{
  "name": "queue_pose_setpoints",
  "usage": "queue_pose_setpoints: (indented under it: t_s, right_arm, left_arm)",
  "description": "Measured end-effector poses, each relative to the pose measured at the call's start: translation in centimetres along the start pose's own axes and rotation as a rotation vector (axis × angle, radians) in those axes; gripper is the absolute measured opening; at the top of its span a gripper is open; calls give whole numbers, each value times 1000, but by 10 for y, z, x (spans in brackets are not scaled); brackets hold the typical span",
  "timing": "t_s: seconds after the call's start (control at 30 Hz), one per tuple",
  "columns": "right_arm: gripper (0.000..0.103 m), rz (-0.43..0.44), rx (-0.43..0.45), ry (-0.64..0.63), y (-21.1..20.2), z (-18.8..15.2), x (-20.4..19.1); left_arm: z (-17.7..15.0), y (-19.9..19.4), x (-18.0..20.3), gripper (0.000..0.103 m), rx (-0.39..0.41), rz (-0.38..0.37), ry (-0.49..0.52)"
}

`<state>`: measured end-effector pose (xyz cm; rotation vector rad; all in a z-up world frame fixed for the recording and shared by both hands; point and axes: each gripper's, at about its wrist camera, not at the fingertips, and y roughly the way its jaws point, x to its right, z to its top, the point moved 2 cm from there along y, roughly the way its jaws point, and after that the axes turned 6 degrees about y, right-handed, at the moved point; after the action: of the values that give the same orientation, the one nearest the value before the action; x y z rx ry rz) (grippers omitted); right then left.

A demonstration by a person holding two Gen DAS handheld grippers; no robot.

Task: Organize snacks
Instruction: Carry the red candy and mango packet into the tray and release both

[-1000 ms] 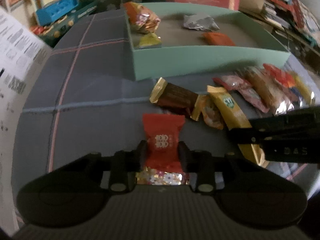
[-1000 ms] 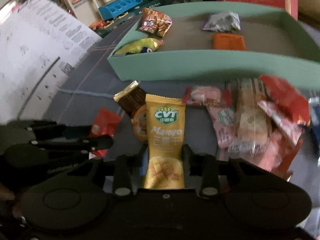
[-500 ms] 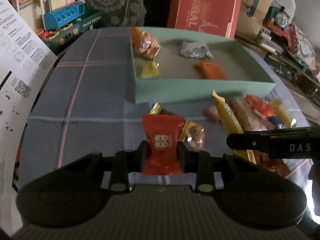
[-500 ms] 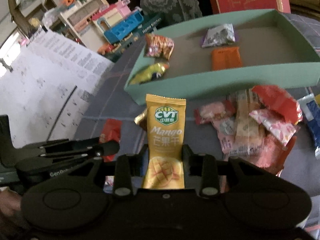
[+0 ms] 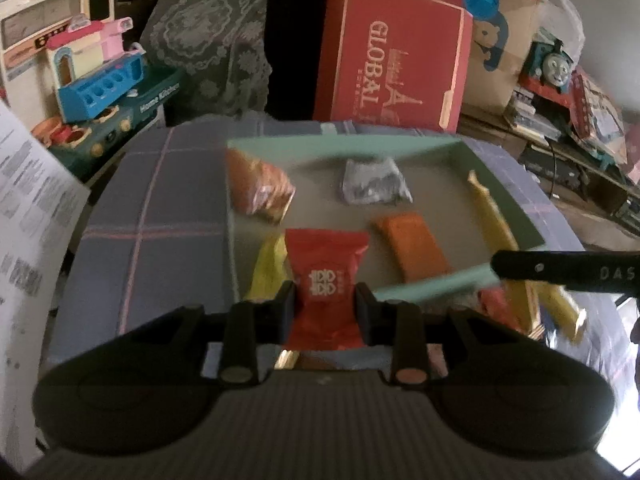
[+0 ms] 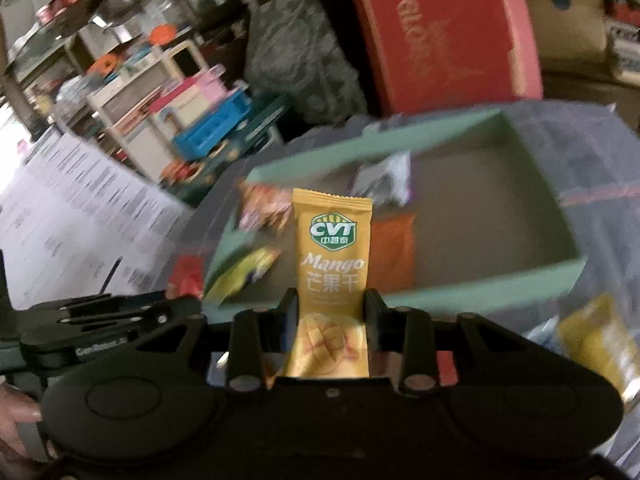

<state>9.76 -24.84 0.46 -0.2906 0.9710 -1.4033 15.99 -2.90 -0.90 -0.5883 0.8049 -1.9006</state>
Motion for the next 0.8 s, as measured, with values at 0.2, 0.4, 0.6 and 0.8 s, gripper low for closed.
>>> queue_pose_setpoints:
  t_s: [0.2, 0.4, 0.6, 0.8]
  right_arm:
    - [34, -75, 23, -8, 23, 56, 29]
    - [34, -134, -4, 2, 68, 94, 57]
    - [34, -160, -41, 1, 116, 110, 70]
    - [42, -178, -52, -9, 145, 117, 73]
  left_arm:
    - [44, 55, 0, 30, -26, 25, 12]
    - [84, 115, 3, 30, -60, 49, 34]
    - [107, 163, 0, 30, -81, 69, 41]
    - [115, 190, -3, 44, -91, 112, 39]
